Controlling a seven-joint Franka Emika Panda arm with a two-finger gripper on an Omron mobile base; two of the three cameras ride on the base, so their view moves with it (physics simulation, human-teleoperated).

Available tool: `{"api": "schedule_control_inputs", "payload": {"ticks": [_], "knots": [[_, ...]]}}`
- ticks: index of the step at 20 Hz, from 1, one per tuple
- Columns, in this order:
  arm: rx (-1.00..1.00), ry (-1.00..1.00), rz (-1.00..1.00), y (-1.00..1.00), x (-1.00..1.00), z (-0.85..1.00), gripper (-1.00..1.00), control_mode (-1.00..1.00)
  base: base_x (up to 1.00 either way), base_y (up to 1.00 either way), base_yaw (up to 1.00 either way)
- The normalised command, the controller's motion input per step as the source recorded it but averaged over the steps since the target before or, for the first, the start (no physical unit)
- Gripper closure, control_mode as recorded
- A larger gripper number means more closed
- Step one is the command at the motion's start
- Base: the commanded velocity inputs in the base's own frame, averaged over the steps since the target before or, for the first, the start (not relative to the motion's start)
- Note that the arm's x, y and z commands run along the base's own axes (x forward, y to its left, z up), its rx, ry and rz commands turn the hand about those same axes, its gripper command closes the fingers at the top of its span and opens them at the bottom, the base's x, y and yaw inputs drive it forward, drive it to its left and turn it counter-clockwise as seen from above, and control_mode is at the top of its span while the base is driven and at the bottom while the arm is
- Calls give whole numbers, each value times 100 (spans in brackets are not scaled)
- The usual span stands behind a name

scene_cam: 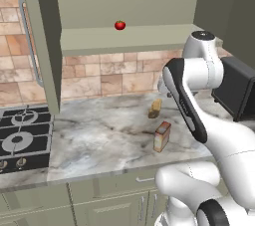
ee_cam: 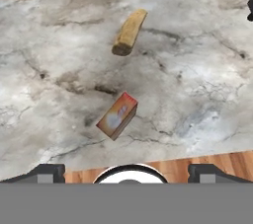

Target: Pick the boxed food and cereal from the counter and place them in the cabinets closest to them.

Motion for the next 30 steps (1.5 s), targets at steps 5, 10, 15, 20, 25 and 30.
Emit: {"api": "schedule_control_inputs", "payload": {"ticks": [5, 10, 15, 20, 25, 30], "knots": [[0, 0, -3, 0, 0, 0, -100, -100, 0, 0, 0], [0, 0, 0, 0, 0, -15, -100, -100, 0, 0, 0], [0, 0, 0, 0, 0, -24, -100, -100, 0, 0, 0], [0, 0, 0, 0, 0, -30, -100, -100, 0, 0, 0], [0, 0, 0, 0, 0, -29, -100, -100, 0, 0, 0], [0, 0, 0, 1, 0, -28, -100, -100, 0, 0, 0]]}}
